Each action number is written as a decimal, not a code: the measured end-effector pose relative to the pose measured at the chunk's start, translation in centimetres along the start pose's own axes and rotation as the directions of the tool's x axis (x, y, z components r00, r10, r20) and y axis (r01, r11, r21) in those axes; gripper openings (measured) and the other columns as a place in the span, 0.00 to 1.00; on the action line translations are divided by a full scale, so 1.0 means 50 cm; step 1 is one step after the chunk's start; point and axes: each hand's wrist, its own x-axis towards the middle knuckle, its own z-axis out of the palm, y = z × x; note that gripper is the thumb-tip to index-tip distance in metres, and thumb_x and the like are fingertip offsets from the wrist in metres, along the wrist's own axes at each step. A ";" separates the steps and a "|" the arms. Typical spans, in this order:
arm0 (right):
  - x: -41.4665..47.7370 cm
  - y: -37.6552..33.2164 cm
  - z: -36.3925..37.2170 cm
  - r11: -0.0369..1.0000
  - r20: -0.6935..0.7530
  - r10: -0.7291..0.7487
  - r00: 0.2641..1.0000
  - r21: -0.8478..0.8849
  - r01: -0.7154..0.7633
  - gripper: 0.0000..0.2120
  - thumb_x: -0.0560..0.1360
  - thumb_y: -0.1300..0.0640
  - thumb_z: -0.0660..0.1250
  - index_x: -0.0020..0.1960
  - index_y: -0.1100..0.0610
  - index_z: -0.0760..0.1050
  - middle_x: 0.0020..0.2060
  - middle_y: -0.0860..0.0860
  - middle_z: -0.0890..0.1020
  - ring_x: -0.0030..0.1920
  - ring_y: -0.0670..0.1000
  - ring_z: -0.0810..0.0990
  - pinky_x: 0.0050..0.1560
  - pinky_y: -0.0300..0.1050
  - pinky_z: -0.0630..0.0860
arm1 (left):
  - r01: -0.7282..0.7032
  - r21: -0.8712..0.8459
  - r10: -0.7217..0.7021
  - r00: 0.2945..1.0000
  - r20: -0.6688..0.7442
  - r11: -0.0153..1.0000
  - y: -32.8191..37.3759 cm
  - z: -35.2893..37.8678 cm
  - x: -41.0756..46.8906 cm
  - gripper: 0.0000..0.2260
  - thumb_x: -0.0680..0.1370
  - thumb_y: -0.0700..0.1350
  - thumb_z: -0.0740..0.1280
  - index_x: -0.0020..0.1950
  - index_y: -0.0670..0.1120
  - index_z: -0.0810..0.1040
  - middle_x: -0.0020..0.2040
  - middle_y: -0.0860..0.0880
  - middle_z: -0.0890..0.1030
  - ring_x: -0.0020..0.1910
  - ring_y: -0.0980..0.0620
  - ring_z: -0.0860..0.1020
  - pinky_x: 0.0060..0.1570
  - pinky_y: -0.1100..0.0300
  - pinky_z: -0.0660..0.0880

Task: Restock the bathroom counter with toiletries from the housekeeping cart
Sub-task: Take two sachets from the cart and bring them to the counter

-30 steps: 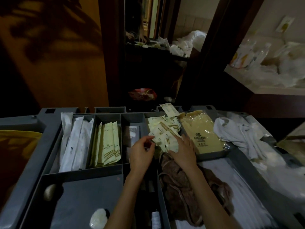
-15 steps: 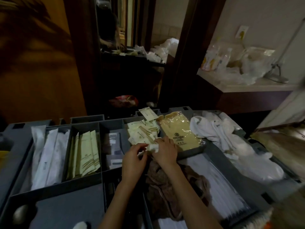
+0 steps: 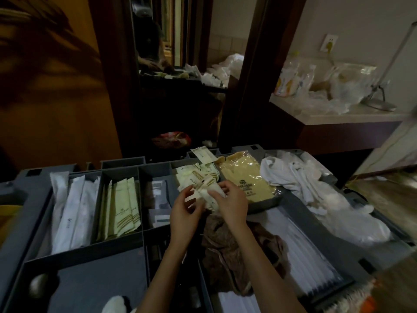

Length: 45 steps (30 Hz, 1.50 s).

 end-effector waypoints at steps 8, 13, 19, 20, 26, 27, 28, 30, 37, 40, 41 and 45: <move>-0.007 -0.046 0.008 0.711 0.267 0.202 0.942 0.622 -0.328 0.05 0.71 0.61 0.75 0.44 0.55 0.80 0.40 0.51 0.85 0.43 0.51 0.85 0.46 0.45 0.82 | 0.125 -0.253 -0.123 0.992 0.022 0.959 0.031 -0.017 0.010 0.08 0.75 0.42 0.71 0.54 0.45 0.81 0.49 0.39 0.83 0.44 0.50 0.80 0.42 0.60 0.77; -0.005 -0.063 0.024 0.708 0.302 0.184 0.935 0.620 -0.339 0.07 0.70 0.60 0.75 0.47 0.59 0.81 0.42 0.55 0.86 0.44 0.53 0.85 0.45 0.44 0.82 | 0.108 -0.305 -0.109 0.994 0.014 0.946 0.038 -0.023 0.011 0.06 0.75 0.38 0.70 0.50 0.46 0.82 0.46 0.46 0.85 0.45 0.53 0.83 0.43 0.63 0.79; 0.001 -0.069 0.038 0.770 0.311 0.133 0.941 0.565 -0.296 0.07 0.73 0.54 0.73 0.47 0.58 0.82 0.42 0.54 0.86 0.45 0.52 0.84 0.48 0.47 0.80 | 0.112 -0.309 -0.146 0.985 -0.089 0.944 0.037 -0.042 0.018 0.05 0.75 0.39 0.71 0.50 0.43 0.82 0.42 0.49 0.85 0.41 0.55 0.83 0.39 0.66 0.78; 0.006 -0.065 0.037 0.761 0.320 0.127 0.939 0.576 -0.299 0.07 0.74 0.53 0.71 0.47 0.57 0.82 0.43 0.52 0.86 0.46 0.50 0.84 0.48 0.45 0.80 | 0.109 -0.293 -0.150 0.981 -0.122 0.950 0.035 -0.045 0.019 0.04 0.75 0.39 0.71 0.49 0.43 0.82 0.42 0.49 0.84 0.41 0.55 0.82 0.39 0.66 0.77; 0.041 -0.001 0.049 0.908 0.100 0.139 0.985 0.385 -0.167 0.06 0.77 0.58 0.67 0.52 0.50 0.80 0.50 0.49 0.83 0.53 0.48 0.81 0.54 0.43 0.76 | 0.094 -0.247 -0.177 0.924 -0.339 0.965 0.025 -0.061 0.025 0.05 0.76 0.39 0.69 0.50 0.40 0.81 0.43 0.47 0.83 0.40 0.56 0.80 0.34 0.70 0.75; 0.044 0.013 0.054 0.948 0.100 0.127 0.987 0.282 -0.150 0.09 0.77 0.60 0.68 0.55 0.49 0.79 0.53 0.49 0.82 0.55 0.49 0.80 0.56 0.43 0.75 | 0.093 -0.234 -0.173 0.920 -0.351 0.968 0.024 -0.063 0.026 0.05 0.76 0.40 0.69 0.51 0.40 0.81 0.44 0.46 0.83 0.40 0.56 0.81 0.34 0.71 0.75; 0.046 0.022 0.060 0.978 0.121 0.108 0.987 0.166 -0.127 0.13 0.76 0.61 0.69 0.59 0.51 0.78 0.56 0.50 0.81 0.57 0.51 0.79 0.56 0.42 0.74 | 0.094 -0.228 -0.173 0.918 -0.358 0.969 0.023 -0.064 0.027 0.06 0.77 0.40 0.69 0.51 0.39 0.81 0.44 0.46 0.83 0.41 0.55 0.81 0.33 0.71 0.75; 0.047 0.031 0.072 0.998 0.189 0.051 0.981 -0.048 -0.043 0.20 0.75 0.62 0.70 0.66 0.53 0.74 0.61 0.52 0.77 0.61 0.53 0.76 0.58 0.42 0.71 | 0.097 -0.222 -0.174 0.917 -0.359 0.970 0.025 -0.063 0.026 0.06 0.77 0.39 0.69 0.52 0.39 0.81 0.45 0.46 0.83 0.41 0.55 0.81 0.33 0.71 0.74; 0.049 0.033 0.100 0.909 0.428 0.008 0.904 -0.380 0.172 0.37 0.72 0.61 0.68 0.77 0.51 0.56 0.76 0.51 0.59 0.76 0.56 0.56 0.74 0.52 0.57 | 0.089 -0.169 -0.140 0.935 -0.325 0.982 0.025 -0.060 0.023 0.08 0.79 0.37 0.65 0.57 0.42 0.79 0.49 0.45 0.82 0.44 0.56 0.80 0.37 0.71 0.76; 0.049 0.033 0.101 0.914 0.424 0.012 0.906 -0.371 0.162 0.37 0.72 0.62 0.68 0.77 0.51 0.59 0.73 0.53 0.63 0.72 0.59 0.61 0.70 0.52 0.62 | 0.102 -0.170 -0.156 0.927 -0.340 0.980 0.027 -0.058 0.023 0.13 0.79 0.37 0.64 0.63 0.45 0.74 0.51 0.47 0.80 0.45 0.60 0.78 0.37 0.74 0.75; 0.047 0.034 0.103 0.922 0.392 0.009 0.920 -0.360 0.144 0.36 0.71 0.62 0.68 0.76 0.51 0.61 0.71 0.54 0.64 0.70 0.60 0.63 0.68 0.52 0.65 | 0.104 -0.165 -0.155 0.928 -0.339 0.981 0.026 -0.059 0.022 0.15 0.80 0.37 0.64 0.66 0.45 0.73 0.52 0.47 0.79 0.46 0.60 0.78 0.37 0.74 0.75; 0.038 0.041 0.102 0.976 0.287 -0.010 0.958 -0.207 0.072 0.34 0.71 0.65 0.69 0.74 0.49 0.64 0.66 0.55 0.70 0.66 0.58 0.70 0.61 0.53 0.73 | 0.105 -0.118 -0.136 0.943 -0.303 0.987 0.026 -0.060 0.017 0.20 0.80 0.37 0.63 0.72 0.47 0.68 0.50 0.56 0.78 0.47 0.62 0.77 0.40 0.69 0.77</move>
